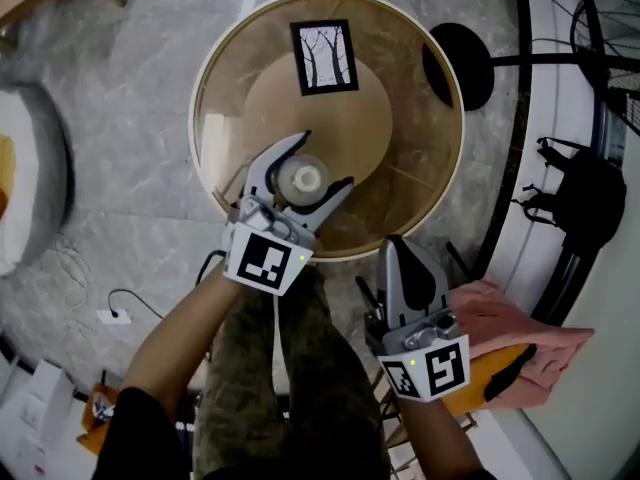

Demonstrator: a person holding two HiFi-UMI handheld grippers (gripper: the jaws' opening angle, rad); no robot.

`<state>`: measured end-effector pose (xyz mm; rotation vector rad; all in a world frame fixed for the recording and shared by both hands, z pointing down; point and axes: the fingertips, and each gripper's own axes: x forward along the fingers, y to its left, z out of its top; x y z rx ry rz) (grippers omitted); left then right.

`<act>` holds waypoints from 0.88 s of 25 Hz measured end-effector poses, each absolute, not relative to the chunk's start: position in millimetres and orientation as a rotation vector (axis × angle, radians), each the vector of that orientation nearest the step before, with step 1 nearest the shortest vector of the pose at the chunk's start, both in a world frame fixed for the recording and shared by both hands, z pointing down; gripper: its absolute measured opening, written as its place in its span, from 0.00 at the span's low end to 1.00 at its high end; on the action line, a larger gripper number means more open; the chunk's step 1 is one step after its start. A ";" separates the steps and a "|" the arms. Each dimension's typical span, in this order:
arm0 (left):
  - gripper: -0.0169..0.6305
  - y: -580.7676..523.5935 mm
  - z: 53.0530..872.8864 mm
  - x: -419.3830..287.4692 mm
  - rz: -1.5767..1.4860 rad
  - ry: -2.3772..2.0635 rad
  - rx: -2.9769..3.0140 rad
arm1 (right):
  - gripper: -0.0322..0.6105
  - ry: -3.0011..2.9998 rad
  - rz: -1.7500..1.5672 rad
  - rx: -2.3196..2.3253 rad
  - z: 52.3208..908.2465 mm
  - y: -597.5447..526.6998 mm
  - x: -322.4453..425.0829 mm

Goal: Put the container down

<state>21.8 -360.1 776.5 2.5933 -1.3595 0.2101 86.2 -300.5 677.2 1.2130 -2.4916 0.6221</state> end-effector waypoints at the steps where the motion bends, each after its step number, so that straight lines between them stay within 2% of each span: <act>1: 0.57 -365.2 785.7 24.4 0.209 -1.365 2.589 | 0.08 -2.491 0.611 1.215 683.3 -303.9 87.6; 14: 0.57 -426.1 860.0 47.6 0.235 -1.347 2.640 | 0.08 -2.364 0.521 1.350 777.5 -353.0 120.9; 22: 0.57 -443.3 884.1 50.7 0.230 -1.343 2.661 | 0.08 -2.336 0.424 1.273 795.2 -345.8 114.2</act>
